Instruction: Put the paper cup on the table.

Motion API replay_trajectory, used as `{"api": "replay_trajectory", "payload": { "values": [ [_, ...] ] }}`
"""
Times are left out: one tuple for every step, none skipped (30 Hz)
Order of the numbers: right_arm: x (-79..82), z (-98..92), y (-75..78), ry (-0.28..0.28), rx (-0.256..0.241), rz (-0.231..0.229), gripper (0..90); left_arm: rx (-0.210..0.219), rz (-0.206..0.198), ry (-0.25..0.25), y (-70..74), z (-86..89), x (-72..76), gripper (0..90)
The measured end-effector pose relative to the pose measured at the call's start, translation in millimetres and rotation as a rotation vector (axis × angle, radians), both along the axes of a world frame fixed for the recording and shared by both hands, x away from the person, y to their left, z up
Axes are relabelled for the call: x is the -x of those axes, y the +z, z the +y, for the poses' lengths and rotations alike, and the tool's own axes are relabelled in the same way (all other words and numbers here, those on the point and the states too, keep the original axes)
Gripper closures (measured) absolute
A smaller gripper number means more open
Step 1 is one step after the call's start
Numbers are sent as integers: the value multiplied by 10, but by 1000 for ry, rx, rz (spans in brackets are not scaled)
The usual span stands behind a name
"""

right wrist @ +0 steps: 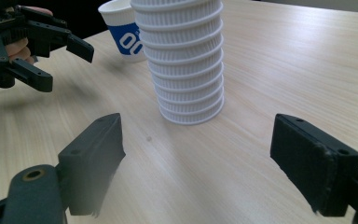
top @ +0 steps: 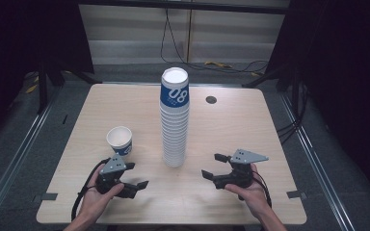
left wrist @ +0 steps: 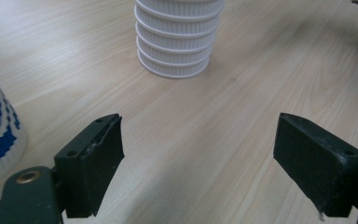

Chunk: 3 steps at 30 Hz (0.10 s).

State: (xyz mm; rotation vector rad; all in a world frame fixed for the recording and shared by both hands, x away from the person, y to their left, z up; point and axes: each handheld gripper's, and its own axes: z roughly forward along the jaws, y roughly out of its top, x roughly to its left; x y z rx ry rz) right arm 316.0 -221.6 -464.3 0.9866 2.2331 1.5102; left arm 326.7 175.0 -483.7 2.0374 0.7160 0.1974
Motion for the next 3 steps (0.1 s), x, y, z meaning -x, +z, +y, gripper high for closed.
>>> {"api": "replay_trajectory", "payload": {
  "values": [
    [0,-2,-6,-2,2,-2,171,6,6,8,-18,4,-1,158],
    [2,-1,-11,-3,5,2,171,16,14,14,-35,3,0,158],
    [2,2,-17,-3,16,5,170,18,22,14,-48,0,3,158]
  ]
}}
